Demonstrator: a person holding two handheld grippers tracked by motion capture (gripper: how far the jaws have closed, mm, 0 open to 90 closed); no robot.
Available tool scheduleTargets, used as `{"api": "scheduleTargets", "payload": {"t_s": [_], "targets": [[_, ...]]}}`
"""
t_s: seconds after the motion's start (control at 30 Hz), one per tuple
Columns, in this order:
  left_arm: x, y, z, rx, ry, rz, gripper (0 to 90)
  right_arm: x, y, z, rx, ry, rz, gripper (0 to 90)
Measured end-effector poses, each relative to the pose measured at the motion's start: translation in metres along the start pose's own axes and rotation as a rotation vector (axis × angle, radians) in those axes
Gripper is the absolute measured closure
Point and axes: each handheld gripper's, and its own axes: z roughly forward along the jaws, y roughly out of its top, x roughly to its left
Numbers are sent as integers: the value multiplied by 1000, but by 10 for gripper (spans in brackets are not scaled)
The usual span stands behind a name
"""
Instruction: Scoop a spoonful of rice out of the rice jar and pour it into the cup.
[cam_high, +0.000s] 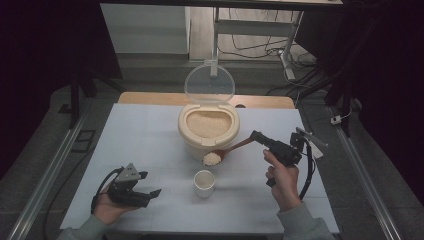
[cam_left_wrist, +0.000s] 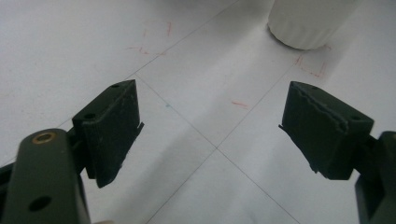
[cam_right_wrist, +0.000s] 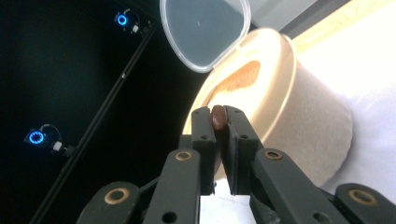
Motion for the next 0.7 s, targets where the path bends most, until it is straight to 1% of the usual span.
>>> {"api": "scheduleTargets", "payload": {"t_s": [0.2,0.43,0.7], "targets": [[0,0,0,0,-1,-2,191,-5,-9,3,39,-18,-10,835],[1,-1,0,0,-1,-3,191,-6,-15,8,70,-44,-50,834],[0,-1,0,3,-1,-2,191,-7,-19,14,90,-78,-91,835]]}}
